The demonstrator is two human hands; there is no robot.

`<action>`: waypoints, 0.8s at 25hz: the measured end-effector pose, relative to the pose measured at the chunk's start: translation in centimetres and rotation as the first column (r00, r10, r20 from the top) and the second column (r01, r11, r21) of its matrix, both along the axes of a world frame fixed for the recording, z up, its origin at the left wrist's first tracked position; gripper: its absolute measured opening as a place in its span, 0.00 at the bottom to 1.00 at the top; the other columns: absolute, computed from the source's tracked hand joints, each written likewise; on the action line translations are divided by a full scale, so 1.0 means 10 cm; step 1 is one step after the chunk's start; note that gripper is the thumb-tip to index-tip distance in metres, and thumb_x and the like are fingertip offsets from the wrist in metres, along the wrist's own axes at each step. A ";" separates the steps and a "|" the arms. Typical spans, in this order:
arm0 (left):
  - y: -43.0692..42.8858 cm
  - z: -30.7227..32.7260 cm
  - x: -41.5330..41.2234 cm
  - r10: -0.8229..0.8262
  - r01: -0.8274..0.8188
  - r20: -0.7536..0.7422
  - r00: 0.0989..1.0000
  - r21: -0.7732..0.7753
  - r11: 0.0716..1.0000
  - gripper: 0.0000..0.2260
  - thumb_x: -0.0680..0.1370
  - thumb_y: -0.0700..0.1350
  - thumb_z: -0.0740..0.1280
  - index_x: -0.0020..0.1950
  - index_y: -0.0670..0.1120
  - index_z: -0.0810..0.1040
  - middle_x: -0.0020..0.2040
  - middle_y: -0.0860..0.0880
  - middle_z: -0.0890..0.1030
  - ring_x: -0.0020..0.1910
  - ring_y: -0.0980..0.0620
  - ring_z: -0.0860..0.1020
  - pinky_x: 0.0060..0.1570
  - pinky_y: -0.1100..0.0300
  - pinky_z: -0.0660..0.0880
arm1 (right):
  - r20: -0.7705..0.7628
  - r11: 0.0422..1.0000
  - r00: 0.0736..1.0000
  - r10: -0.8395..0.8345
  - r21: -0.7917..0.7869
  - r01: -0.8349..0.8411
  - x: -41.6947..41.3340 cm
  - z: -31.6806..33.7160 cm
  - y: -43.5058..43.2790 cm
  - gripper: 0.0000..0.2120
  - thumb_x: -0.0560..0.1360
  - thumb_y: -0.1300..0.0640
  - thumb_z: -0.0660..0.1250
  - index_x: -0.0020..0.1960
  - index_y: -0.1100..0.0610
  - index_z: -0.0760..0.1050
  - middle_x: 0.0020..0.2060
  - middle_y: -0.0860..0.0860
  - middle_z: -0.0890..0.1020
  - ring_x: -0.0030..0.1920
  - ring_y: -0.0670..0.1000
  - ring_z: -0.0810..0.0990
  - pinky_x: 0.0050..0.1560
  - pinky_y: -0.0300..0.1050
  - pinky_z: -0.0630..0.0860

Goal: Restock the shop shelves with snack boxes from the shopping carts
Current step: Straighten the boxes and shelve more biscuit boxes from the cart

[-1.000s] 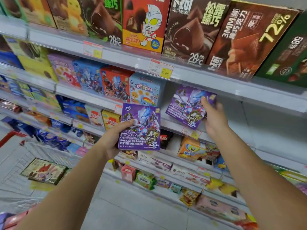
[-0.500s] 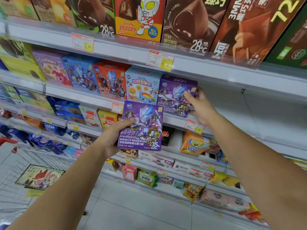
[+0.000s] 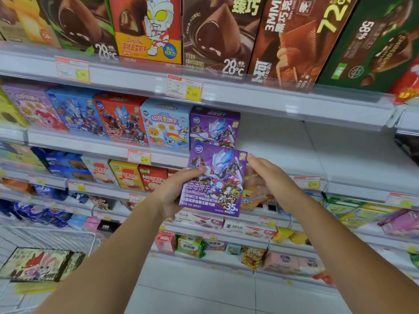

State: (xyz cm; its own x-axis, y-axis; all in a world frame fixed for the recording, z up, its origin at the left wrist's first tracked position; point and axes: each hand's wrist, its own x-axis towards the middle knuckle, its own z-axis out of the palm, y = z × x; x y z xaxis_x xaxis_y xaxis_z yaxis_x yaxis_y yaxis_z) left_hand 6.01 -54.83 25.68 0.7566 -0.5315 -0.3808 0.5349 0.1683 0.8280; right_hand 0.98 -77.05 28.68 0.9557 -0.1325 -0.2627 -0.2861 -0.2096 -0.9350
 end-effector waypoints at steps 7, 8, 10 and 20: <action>-0.64 0.04 0.00 -0.134 0.131 0.055 0.989 0.054 0.990 0.17 0.72 0.55 0.69 0.58 0.50 0.81 0.58 0.46 0.84 0.55 0.48 0.82 0.58 0.50 0.78 | 0.019 0.977 0.986 -0.169 0.137 0.164 -0.21 0.03 -0.63 0.06 0.77 0.55 0.67 0.53 0.55 0.78 0.42 0.54 0.86 0.39 0.51 0.85 0.40 0.51 0.83; -0.65 0.03 0.04 -0.142 0.136 0.070 0.987 0.083 0.987 0.17 0.74 0.58 0.67 0.59 0.52 0.80 0.60 0.48 0.83 0.58 0.49 0.81 0.61 0.50 0.77 | 0.052 0.958 0.968 -0.247 0.161 0.236 -0.21 0.04 -0.73 0.06 0.77 0.55 0.67 0.53 0.56 0.78 0.43 0.55 0.85 0.37 0.51 0.85 0.41 0.52 0.83; -0.62 0.02 0.12 -0.137 0.126 0.083 0.987 0.127 0.984 0.19 0.78 0.60 0.63 0.65 0.54 0.76 0.62 0.50 0.82 0.62 0.51 0.79 0.64 0.49 0.74 | 0.122 0.907 0.909 -0.399 0.199 0.372 -0.16 0.08 -0.93 0.09 0.78 0.56 0.67 0.56 0.58 0.76 0.45 0.56 0.85 0.37 0.52 0.84 0.37 0.50 0.83; -0.27 0.13 0.30 -0.011 -0.010 0.143 0.990 0.143 0.990 0.23 0.79 0.62 0.60 0.69 0.52 0.74 0.66 0.49 0.78 0.64 0.49 0.77 0.64 0.47 0.74 | 0.281 0.972 0.938 -0.204 -0.058 0.229 0.76 0.06 -0.84 0.26 0.78 0.63 0.67 0.73 0.57 0.63 0.57 0.53 0.77 0.49 0.52 0.81 0.36 0.35 0.80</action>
State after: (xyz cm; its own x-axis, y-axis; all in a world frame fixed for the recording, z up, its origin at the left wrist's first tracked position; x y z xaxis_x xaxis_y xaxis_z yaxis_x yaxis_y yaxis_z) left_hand 9.05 -57.48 26.99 0.8087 -0.4798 -0.3402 0.4088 0.0426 0.9116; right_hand 8.54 -85.45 29.32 0.9346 -0.3547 0.0250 -0.0717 -0.2566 -0.9639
